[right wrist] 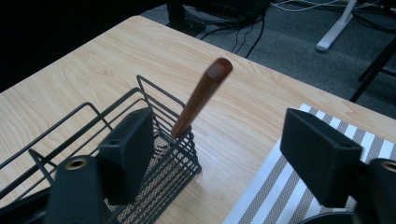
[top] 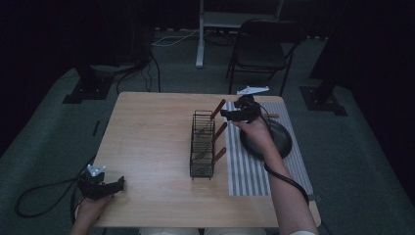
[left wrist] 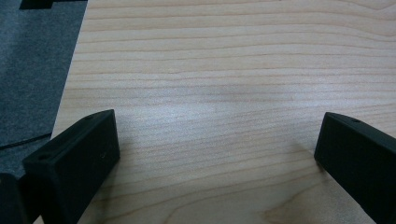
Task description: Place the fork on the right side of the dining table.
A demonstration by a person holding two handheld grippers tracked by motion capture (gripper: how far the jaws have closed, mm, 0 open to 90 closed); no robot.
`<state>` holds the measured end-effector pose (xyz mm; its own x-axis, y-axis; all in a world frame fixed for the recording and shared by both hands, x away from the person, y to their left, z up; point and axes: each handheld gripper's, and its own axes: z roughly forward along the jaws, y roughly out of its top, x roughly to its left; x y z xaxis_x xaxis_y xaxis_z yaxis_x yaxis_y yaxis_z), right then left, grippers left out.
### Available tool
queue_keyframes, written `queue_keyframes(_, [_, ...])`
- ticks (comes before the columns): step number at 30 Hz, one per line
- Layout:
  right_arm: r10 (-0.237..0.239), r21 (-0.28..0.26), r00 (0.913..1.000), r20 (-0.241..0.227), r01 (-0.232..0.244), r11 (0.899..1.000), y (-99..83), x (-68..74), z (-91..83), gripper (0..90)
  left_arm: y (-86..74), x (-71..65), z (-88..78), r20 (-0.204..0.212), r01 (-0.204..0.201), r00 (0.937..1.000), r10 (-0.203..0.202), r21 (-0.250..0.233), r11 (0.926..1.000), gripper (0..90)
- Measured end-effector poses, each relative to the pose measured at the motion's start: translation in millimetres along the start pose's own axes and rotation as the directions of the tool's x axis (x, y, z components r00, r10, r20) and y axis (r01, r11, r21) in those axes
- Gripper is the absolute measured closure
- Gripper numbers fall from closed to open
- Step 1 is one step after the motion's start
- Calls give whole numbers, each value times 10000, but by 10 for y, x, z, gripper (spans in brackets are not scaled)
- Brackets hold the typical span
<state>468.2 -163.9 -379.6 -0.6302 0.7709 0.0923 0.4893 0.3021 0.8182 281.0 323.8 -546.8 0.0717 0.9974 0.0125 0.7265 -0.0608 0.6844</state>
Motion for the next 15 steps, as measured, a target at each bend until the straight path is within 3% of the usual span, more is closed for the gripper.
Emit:
queue_keyframes(5, [50,-12,10000,-18,-50,10000,65,36,64,305,0,0,0,1,2,10000,-2,0,10000,2])
queue_keyframes(9, [210,210,9994,265,-215,9995,106,35,137,345,0,0,0,-1,-1,10000,1,3,10000,2])
queue_keyframes(15, [581,83,9979,273,-583,9983,159,29,194,423,0,0,0,1,1,10000,-1,0,10000,2])
